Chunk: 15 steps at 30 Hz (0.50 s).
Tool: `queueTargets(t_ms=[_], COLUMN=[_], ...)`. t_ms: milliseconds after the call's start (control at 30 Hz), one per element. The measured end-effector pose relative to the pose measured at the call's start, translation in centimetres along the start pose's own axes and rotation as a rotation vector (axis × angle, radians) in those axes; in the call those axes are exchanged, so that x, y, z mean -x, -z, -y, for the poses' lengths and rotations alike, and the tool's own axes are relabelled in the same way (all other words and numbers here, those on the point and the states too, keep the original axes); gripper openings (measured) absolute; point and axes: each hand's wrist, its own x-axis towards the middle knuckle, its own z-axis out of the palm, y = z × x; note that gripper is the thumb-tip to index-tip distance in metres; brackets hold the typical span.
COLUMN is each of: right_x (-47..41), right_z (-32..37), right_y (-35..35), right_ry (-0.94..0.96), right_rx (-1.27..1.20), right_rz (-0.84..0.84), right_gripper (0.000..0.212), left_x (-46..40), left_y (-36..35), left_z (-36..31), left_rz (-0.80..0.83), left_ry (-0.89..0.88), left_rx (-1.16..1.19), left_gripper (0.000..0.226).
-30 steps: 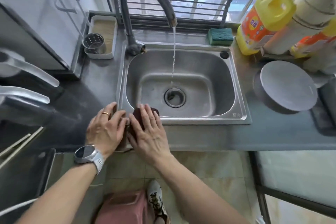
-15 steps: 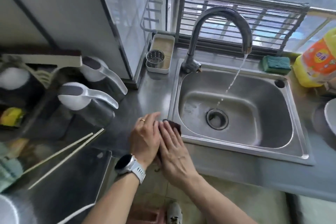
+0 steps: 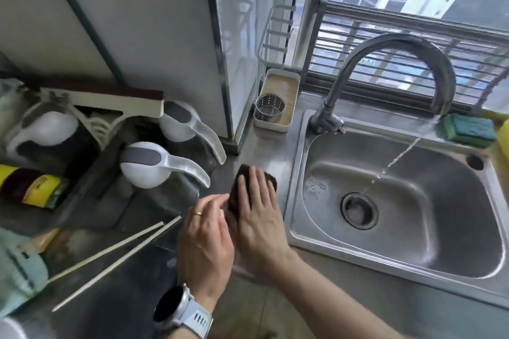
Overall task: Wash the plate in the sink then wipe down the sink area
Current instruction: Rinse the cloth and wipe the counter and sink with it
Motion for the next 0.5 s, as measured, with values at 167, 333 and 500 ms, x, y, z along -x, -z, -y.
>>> queueTargets(t_ms=[167,333,500], right_x=[8.6,-1.8,-10.6], right_z=[-0.1,-3.5,-7.1], right_y=[-0.6,1.0,2.8], right_ry=[-0.033,-0.455,-0.861], right_rx=[0.031,-0.105,-0.331], right_rz=[-0.067,-0.134,-0.154], right_gripper=[0.074,0.067,0.066], left_x=[-1.4,-1.8,-2.1], left_y=[-0.5,-2.0,-3.4], left_z=[-1.7,-3.1,-4.2], left_rz=[0.012,0.016,0.041], left_ry=[0.019,-0.011,-0.022], left_rx=[0.011,0.042,0.055], left_gripper=[0.034,0.032,0.031])
